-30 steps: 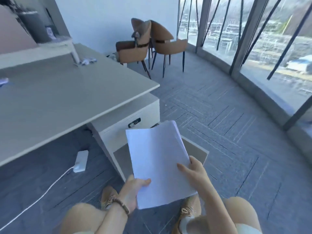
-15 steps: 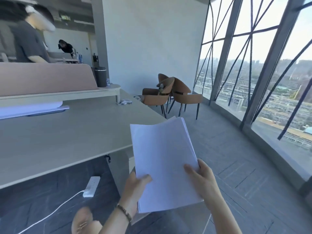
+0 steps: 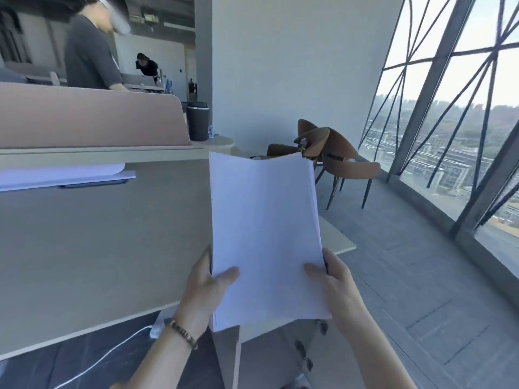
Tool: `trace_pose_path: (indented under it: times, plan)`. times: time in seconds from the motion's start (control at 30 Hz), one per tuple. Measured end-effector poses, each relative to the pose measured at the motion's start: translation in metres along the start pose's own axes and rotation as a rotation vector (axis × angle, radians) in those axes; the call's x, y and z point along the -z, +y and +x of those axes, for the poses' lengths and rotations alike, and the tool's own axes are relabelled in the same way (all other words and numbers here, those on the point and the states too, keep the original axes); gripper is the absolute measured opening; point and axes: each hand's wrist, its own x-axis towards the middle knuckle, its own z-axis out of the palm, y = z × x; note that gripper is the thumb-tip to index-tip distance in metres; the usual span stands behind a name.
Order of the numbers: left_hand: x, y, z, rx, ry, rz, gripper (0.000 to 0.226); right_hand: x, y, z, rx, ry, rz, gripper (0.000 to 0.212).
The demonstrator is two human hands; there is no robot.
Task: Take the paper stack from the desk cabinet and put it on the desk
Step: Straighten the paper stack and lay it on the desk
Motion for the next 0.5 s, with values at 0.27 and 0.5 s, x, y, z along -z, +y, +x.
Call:
trace_pose_path:
  times: [0.27, 0.5]
  plan:
    - [0.031, 0.014, 0.067, -0.139, 0.195, 0.075, 0.042, -0.053, -0.006, 0.086, 0.085, -0.026, 0.053, 0.032]
    - [0.040, 0.014, 0.086, -0.126, 0.346, 0.096, 0.040, -0.097, -0.009, 0.115, 0.151, -0.049, 0.059, 0.030]
